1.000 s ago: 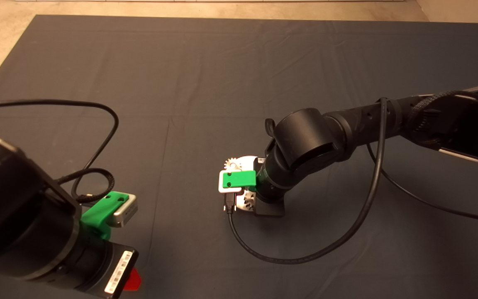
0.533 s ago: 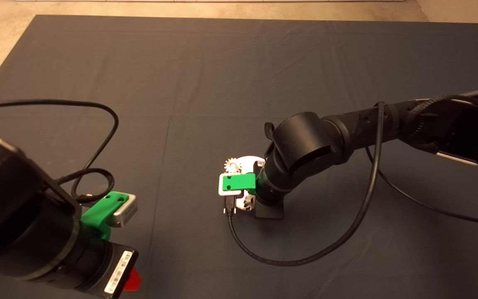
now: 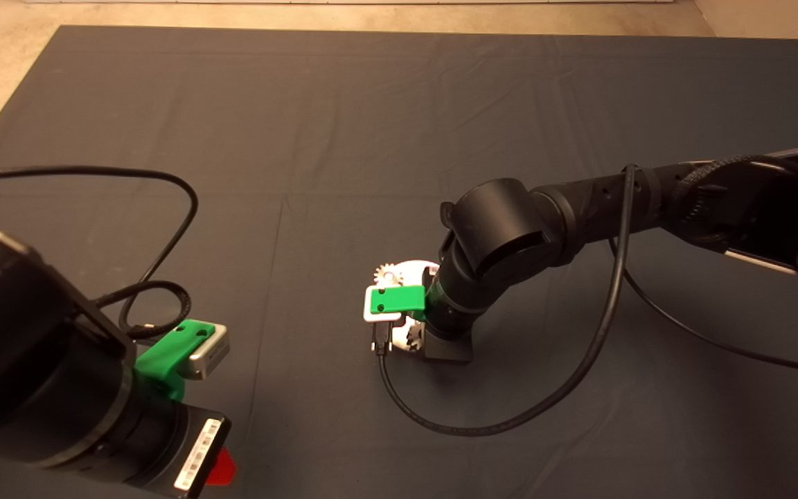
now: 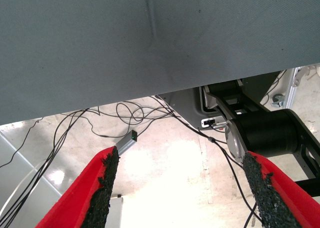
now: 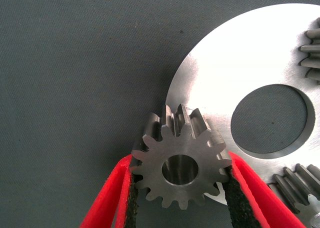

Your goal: Install three planetary gears onto the carrier pins

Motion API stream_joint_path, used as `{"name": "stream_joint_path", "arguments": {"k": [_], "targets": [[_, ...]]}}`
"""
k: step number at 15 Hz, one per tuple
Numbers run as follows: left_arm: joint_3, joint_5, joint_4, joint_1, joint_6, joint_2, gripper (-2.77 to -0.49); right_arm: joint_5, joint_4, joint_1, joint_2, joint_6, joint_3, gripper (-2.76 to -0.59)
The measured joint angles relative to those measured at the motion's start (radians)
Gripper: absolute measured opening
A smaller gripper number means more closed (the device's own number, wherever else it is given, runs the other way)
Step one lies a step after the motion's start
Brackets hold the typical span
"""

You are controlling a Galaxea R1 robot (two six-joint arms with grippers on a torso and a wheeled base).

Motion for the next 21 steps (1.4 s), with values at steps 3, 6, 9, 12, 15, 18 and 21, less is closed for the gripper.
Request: {"name": "stream_joint_path", "arguments": {"k": [3, 6, 9, 12, 15, 18, 21], "targets": [[0.000, 0.000, 0.000, 0.000, 0.000, 0.000, -1.51, 0.008, 0.002, 0.005, 0.001, 0.000, -0.003, -2.32], [0.000, 0.000, 0.000, 0.000, 0.000, 0.000, -1.51, 0.010, 0.001, 0.007, 0.001, 0.000, -0.013, -2.32], [0.000, 0.000, 0.000, 0.000, 0.000, 0.000, -1.51, -0.001, -0.001, 0.038, 0.000, 0.000, -0.015, -2.32], [0.000, 0.000, 0.000, 0.000, 0.000, 0.000, -1.51, -0.001, -0.001, 0.036, 0.003, 0.000, 0.000, -2.31], [0.000, 0.000, 0.000, 0.000, 0.000, 0.000, -1.51, 0.000, 0.002, 0.036, 0.012, 0.000, 0.037, -2.32], [0.000, 0.000, 0.000, 0.000, 0.000, 0.000, -1.51, 0.000, 0.005, 0.036, 0.012, 0.000, 0.046, -2.32], [0.000, 0.000, 0.000, 0.000, 0.000, 0.000, -1.51, 0.000, 0.006, 0.036, 0.011, 0.000, 0.047, -2.32]]}}
